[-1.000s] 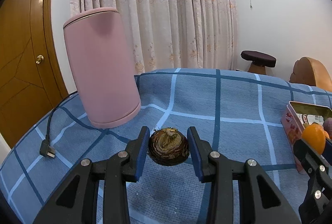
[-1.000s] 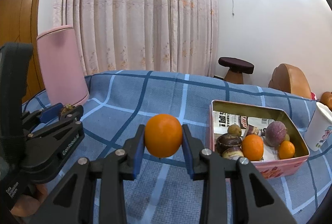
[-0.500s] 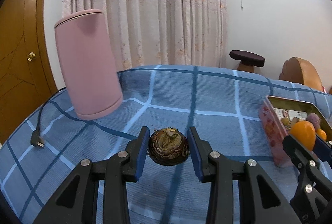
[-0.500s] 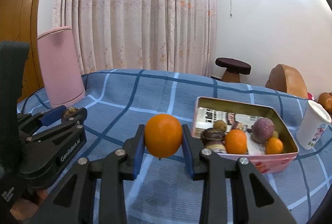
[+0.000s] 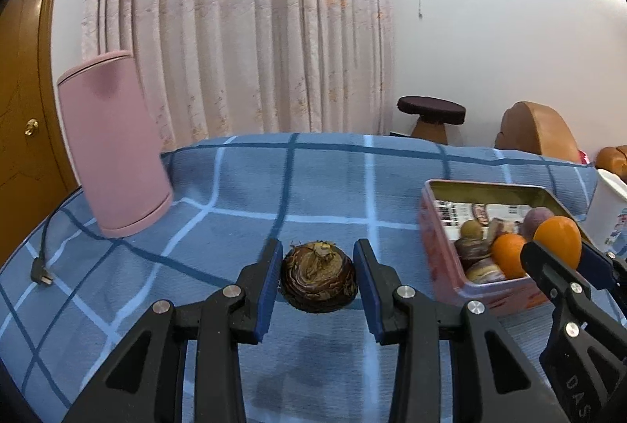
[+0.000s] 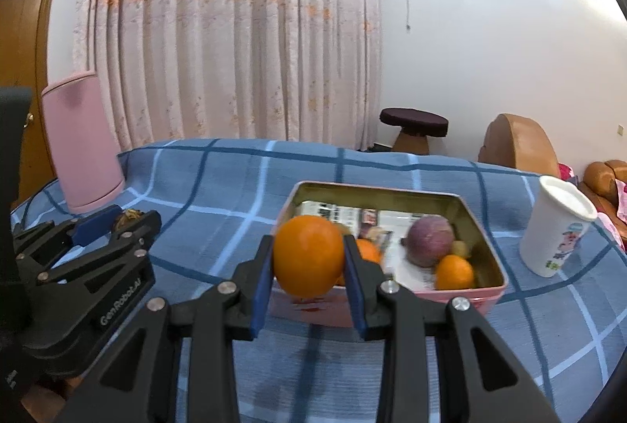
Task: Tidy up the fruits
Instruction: 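Lift both held fruits and carry them toward the pink tin, then lower both fruits into the pink tin and open both tools to release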
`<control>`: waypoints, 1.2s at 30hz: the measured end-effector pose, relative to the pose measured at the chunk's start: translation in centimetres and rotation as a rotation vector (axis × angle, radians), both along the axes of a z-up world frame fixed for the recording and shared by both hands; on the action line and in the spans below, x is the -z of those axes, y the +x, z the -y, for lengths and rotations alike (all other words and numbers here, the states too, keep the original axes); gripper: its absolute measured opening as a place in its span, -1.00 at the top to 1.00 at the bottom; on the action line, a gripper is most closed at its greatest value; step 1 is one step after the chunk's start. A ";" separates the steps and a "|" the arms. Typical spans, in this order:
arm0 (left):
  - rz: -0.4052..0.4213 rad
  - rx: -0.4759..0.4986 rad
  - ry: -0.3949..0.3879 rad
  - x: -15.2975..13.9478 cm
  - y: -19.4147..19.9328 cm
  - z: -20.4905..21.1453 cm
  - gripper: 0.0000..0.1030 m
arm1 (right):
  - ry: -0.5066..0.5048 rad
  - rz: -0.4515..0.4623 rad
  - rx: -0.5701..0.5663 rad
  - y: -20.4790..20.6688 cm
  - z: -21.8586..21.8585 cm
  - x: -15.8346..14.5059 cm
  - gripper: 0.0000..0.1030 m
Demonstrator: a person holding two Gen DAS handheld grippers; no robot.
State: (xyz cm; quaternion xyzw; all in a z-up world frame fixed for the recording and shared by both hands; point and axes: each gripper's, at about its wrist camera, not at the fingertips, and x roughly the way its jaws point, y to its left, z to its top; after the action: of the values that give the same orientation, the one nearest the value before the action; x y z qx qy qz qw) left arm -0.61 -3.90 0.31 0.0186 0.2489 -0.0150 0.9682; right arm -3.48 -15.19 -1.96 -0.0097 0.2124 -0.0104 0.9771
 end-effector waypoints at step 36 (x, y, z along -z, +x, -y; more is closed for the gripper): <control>-0.057 0.249 -0.053 -0.4 5.5 13.9 0.23 | 0.052 0.021 0.267 4.1 12.8 -1.6 0.29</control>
State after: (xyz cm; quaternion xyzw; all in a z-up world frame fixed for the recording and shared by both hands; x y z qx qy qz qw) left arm 4.94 -17.80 0.75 0.0232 0.2714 -0.1423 0.9516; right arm 0.63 -28.00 -0.33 0.0439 0.2019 -0.1349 0.9691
